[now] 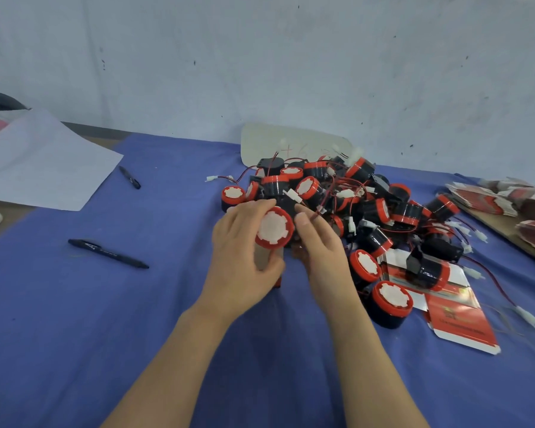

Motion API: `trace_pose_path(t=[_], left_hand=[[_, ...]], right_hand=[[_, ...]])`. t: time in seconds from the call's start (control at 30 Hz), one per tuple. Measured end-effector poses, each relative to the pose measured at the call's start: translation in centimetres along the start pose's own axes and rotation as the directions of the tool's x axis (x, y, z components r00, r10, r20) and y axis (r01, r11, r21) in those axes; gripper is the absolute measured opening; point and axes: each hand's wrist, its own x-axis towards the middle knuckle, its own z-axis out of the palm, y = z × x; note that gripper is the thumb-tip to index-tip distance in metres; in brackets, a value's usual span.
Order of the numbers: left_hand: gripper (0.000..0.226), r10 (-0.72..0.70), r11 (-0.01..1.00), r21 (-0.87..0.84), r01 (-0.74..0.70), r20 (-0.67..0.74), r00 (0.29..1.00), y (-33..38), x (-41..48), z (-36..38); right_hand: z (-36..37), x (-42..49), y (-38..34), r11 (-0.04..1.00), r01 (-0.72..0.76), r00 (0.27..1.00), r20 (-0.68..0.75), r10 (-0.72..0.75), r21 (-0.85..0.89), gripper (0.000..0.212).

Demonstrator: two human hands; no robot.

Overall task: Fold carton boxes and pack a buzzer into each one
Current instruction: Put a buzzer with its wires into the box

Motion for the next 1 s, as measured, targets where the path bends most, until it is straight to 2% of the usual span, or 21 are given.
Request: trace_pose_path(t=[0.1, 0.2, 0.27, 0.3, 0.37, 0.4, 0.47, 0.5, 0.57, 0.6, 0.67, 0.7, 0.77, 0.83, 1.0], left_hand=[[0.064, -0.006, 1.0, -0.006, 0.006, 0.02, 1.0, 0.1, -0.1, 0.2], [0.081, -0.014, 1.0, 0.011, 0.015, -0.034, 0.999, 0.2, 0.1, 0.2], [0.103, -0.125, 0.992, -0.03, 0.123, -0.05, 0.991, -0.2, 0.5, -0.6], [0.115, -0.23, 0.969, -0.09, 0.23, 0.011, 0.973, -0.7, 0.7, -1.4], [0.133, -0.423, 0.87, -0.155, 0.468, 0.254, 0.87, -2.2, 0.8, -2.8], [0.134, -0.466, 0.834, -0.11, 0.541, 0.385, 0.797, -3.0, 0.7, -3.3], [0.132, -0.486, 0.809, -0.008, 0.587, 0.552, 0.677, -4.1, 0.2, -3.6], [0.13, -0.485, 0.807, 0.013, 0.59, 0.586, 0.649, -4.4, 0.0, -3.4], [0.115, -0.489, 0.819, 0.039, 0.572, 0.568, 0.662, -5.1, -0.2, -2.7], [0.099, -0.503, 0.83, 0.075, 0.553, 0.529, 0.683, -5.3, -0.4, -2.3], [0.069, -0.529, 0.841, 0.164, 0.515, 0.443, 0.724, -5.4, -0.6, -1.4], [0.064, -0.523, 0.851, 0.19, 0.49, 0.407, 0.749, -5.3, -0.7, -0.9], [0.062, -0.467, 0.884, 0.209, 0.418, 0.376, 0.8, -5.1, -0.9, 0.1], [0.064, -0.444, 0.895, 0.222, 0.387, 0.364, 0.819, -5.0, -0.9, 0.8], [0.062, -0.498, 0.861, 0.274, 0.427, 0.294, 0.816, -5.2, -1.0, 1.1]], right_hand=[[0.2, -0.1, -0.1, 0.997, 0.038, 0.999, 0.009, -0.037, -0.071, 0.038], [0.3, 0.1, -0.1, 0.997, 0.066, 0.992, -0.108, -0.069, -0.038, 0.038], [-0.1, 0.5, -0.4, 0.996, 0.047, 0.969, -0.247, -0.026, 0.082, 0.041], [-0.5, 0.7, -0.5, 0.986, 0.034, 0.952, -0.305, 0.017, 0.161, 0.044], [-1.2, 0.8, -0.5, 0.952, 0.011, 0.928, -0.357, 0.104, 0.305, 0.051], [-1.3, 0.8, -0.5, 0.939, 0.002, 0.925, -0.357, 0.128, 0.343, 0.054], [-1.0, 0.6, -0.6, 0.931, 0.002, 0.936, -0.329, 0.127, 0.365, 0.062], [-0.7, 0.5, -0.8, 0.934, 0.021, 0.945, -0.311, 0.097, 0.356, 0.067], [0.0, 0.2, -1.1, 0.953, 0.101, 0.959, -0.282, -0.017, 0.287, 0.072], [0.5, 0.0, -1.2, 0.964, 0.148, 0.959, -0.268, -0.086, 0.223, 0.068], [1.6, -0.6, -0.9, 0.97, 0.239, 0.949, -0.225, -0.223, 0.048, 0.051], [2.1, -0.8, -0.6, 0.959, 0.279, 0.941, -0.181, -0.284, -0.056, 0.043], [3.1, -1.2, 0.2, 0.905, 0.326, 0.928, -0.091, -0.362, -0.274, 0.036], [3.4, -1.2, 0.8, 0.853, 0.321, 0.921, -0.073, -0.382, -0.411, 0.033], [2.4, -0.3, 1.9, 0.847, 0.169, 0.936, -0.188, -0.298, -0.503, 0.009]])
